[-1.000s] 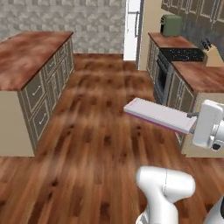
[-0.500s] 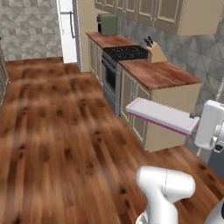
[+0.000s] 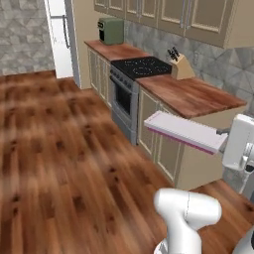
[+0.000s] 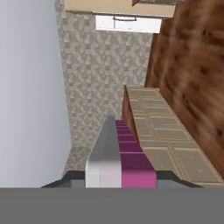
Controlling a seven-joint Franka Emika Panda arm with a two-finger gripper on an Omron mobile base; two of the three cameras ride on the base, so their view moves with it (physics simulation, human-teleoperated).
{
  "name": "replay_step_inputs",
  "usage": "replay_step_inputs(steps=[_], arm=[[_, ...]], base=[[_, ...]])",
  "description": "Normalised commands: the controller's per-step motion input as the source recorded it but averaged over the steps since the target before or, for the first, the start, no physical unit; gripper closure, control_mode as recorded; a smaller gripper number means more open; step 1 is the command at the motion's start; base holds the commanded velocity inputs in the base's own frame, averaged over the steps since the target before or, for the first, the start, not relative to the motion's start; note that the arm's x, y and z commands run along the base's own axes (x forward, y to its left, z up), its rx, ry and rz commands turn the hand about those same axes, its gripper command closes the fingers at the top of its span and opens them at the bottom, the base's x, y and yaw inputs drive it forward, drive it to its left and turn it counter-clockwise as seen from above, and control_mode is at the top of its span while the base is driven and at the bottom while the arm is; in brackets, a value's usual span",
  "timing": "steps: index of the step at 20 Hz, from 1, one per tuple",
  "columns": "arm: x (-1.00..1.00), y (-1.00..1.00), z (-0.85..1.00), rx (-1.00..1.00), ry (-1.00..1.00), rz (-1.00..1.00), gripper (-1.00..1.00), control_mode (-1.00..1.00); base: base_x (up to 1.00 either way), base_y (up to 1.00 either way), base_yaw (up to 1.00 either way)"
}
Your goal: The ice cube tray has been filled with water. Take the tray and place it in the freezer to make ice. Close the freezer door after placing the tray.
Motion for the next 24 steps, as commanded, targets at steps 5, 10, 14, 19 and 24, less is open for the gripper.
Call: replay_step_inputs(steps=[5,10,14,19,24], arm=[[0.00,0.00,0.00,0.00,0.00,0.00,1.00,1.00],[0.00,0.00,0.00,0.00,0.00,0.00,1.00,1.00],[0.00,0.00,0.00,0.00,0.00,0.00,1.00,1.00],[0.00,0.00,0.00,0.00,0.00,0.00,1.00,1.00],[0.00,0.00,0.00,0.00,0.00,0.00,1.00,1.00]], base=[[1.00,0.71,-0.17],[1.00,0.81,-0.16],[1.00,0.88,-0.15],[1.00,0.83,-0.08],[1.00,0.71,-0.01]])
